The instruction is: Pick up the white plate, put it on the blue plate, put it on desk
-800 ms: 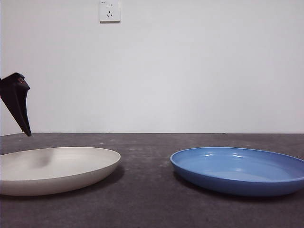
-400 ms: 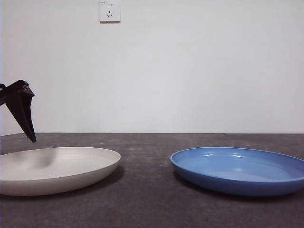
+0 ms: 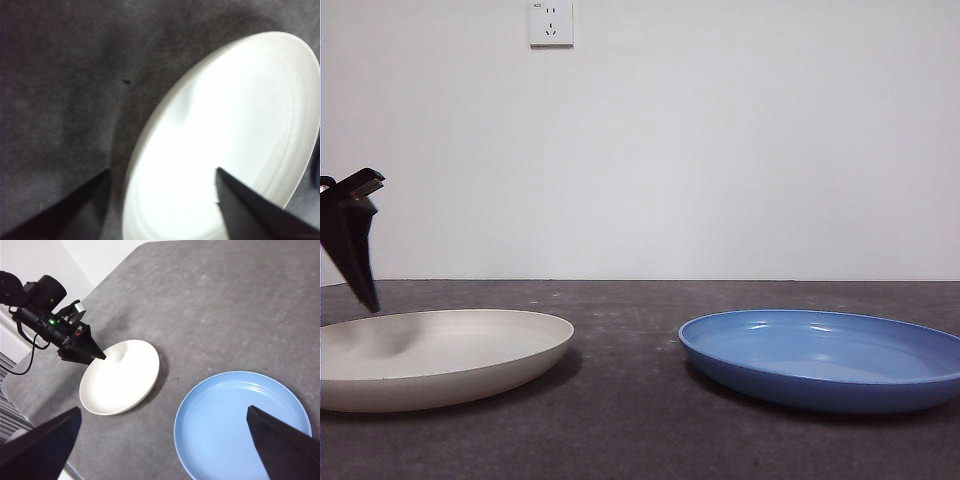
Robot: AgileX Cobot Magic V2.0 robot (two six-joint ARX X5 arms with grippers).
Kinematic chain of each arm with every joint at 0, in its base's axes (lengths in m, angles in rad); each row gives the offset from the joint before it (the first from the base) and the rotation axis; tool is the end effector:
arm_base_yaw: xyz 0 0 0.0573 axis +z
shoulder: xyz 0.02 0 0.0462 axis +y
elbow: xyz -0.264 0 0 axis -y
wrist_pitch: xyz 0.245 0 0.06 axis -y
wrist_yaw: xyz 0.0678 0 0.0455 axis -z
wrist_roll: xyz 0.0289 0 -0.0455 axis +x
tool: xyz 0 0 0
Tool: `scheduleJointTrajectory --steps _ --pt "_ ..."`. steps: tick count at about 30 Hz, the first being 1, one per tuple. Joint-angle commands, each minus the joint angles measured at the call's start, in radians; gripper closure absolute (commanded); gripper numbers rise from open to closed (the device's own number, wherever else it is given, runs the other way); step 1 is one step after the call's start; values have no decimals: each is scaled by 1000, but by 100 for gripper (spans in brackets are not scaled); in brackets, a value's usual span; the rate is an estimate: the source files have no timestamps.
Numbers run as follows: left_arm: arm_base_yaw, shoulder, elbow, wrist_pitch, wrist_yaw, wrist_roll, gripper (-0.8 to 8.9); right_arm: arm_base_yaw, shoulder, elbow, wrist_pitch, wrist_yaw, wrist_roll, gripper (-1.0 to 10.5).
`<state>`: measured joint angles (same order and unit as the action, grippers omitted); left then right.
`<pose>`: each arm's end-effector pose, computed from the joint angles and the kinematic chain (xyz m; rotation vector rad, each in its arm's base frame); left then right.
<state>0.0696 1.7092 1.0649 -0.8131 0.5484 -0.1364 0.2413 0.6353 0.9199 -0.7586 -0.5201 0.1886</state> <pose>0.2991 0.0058 0.1739 -0.5581 1.4315 -0.2958 0.1019 0.0399 0.3441 0.2435 0.5503 0.7000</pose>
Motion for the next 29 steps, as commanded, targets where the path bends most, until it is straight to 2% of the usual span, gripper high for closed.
scheduleJointTrajectory --steps 1,7,18,25,29 --pt "1 23 18 -5 -22 16 596 4 3 13 10 -2 5 280" --pt "1 24 18 -10 -40 16 664 4 3 13 10 -2 5 280" --pt "1 35 18 -11 -74 16 702 4 3 13 10 -3 6 280" --pt "1 78 18 -13 -81 16 808 5 3 13 9 -4 7 280" --pt "1 80 18 -8 -81 17 808 4 3 13 9 -7 13 280"
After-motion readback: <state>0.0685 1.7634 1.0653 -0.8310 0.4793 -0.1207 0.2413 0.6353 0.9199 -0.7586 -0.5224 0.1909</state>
